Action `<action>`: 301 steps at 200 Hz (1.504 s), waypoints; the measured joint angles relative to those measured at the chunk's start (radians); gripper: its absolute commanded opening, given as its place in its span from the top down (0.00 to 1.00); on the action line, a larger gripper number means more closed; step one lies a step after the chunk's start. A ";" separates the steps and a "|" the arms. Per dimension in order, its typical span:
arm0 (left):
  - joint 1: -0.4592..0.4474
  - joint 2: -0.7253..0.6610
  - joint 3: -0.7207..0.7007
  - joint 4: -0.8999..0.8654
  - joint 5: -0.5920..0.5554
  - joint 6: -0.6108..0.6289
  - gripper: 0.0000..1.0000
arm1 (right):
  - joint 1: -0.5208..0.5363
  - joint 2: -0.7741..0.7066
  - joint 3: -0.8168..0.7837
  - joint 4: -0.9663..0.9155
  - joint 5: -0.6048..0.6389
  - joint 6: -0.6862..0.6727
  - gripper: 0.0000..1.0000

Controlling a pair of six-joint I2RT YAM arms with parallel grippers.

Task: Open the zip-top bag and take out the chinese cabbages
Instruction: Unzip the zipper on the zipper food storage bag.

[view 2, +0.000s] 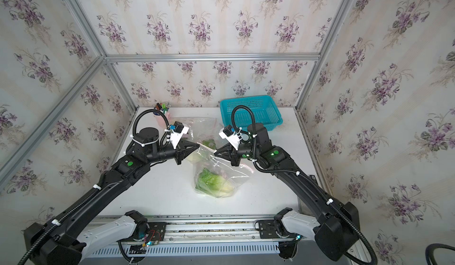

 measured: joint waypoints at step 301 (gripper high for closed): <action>0.144 -0.156 0.017 -0.158 -0.122 0.002 1.00 | -0.140 -0.088 -0.083 -0.058 0.143 0.000 1.00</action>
